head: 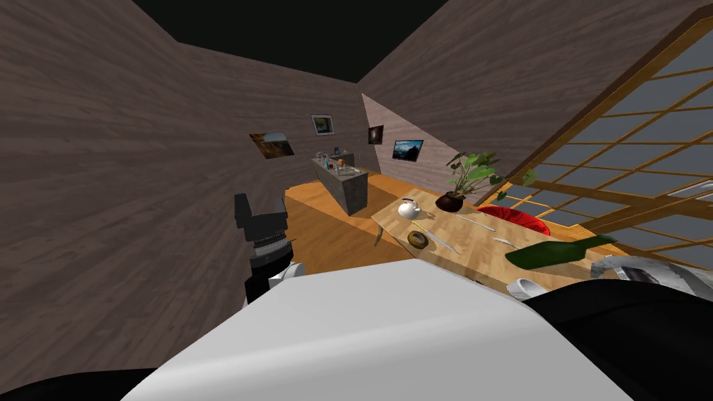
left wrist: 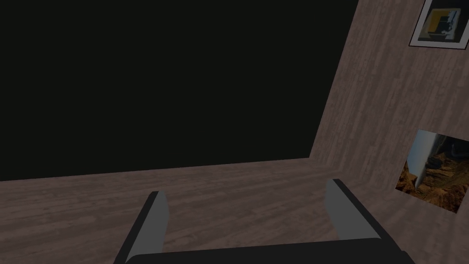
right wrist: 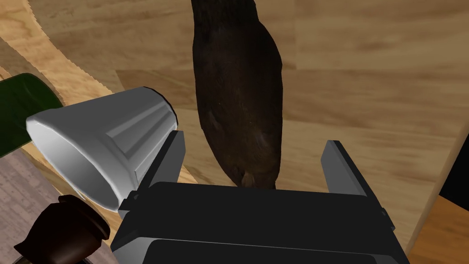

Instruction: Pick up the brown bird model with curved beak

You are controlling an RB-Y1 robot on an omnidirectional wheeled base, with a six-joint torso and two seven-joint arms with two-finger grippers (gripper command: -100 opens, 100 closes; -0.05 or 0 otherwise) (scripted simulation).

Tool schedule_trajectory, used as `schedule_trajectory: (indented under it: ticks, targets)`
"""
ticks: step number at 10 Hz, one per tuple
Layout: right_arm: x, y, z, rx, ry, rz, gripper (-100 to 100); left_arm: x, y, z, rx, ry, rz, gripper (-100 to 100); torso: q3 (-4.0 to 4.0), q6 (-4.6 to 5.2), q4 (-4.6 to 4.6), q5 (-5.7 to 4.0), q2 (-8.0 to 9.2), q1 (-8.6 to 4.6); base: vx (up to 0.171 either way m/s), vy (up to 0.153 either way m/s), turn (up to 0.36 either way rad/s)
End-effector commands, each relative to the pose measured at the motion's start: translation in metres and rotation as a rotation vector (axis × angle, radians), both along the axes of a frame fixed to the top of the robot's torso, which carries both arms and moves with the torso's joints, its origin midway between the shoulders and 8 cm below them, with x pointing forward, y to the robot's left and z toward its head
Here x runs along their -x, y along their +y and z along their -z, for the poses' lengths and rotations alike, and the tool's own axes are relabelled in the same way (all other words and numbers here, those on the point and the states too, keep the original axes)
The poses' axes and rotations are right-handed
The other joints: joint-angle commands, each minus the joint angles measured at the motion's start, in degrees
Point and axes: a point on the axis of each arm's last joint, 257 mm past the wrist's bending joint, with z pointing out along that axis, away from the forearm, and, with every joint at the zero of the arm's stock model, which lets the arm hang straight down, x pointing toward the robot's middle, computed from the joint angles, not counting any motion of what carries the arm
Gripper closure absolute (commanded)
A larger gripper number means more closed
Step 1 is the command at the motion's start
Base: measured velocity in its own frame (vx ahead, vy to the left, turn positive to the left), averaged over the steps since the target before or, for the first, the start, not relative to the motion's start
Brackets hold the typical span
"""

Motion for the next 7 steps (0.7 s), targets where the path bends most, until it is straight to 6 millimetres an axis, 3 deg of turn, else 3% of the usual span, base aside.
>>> schedule_trajectory:
  ticks: [1,2,3,5,6,7]
  targets:
    - [-0.001,0.001,0.002,0.002,0.02,-0.035,-100,0.0,0.0,0.0,0.0,0.0,0.0,0,0.0,0.0,0.0,0.0,0.0,0.0,0.027,-0.004,0.008]
    - [0.0,0.001,0.002,0.003,0.025,-0.041,-100,0.0,0.0,0.0,0.0,0.0,0.0,0,0.04,-0.03,0.01,0.01,0.07,0.03,0.003,-0.002,0.032]
    - [-0.024,0.003,0.004,-0.006,-0.016,-0.039,-100,0.0,0.0,0.0,0.0,0.0,0.0,0,0.08,-0.02,0.03,0.02,0.15,0.04,0.044,-0.02,-0.385]
    - [-0.02,0.003,0.004,0.001,0.019,-0.085,-100,0.0,0.0,0.0,0.0,0.0,0.0,0,0.01,-0.03,0.01,0.01,0.01,0.03,0.051,-0.007,-0.056]
    - [-0.045,0.005,0.005,-0.008,-0.027,-0.074,-100,0.0,0.0,0.0,0.0,0.0,0.0,0,0.02,-0.05,0.01,0.01,0.04,0.02,0.055,-0.024,-0.329]
    - [-0.043,0.005,0.006,-0.003,-0.008,-0.099,-100,0.0,0.0,0.0,0.0,0.0,0.0,0,0.01,0.06,0.0,0.0,0.01,-0.02,0.061,-0.011,-0.183]
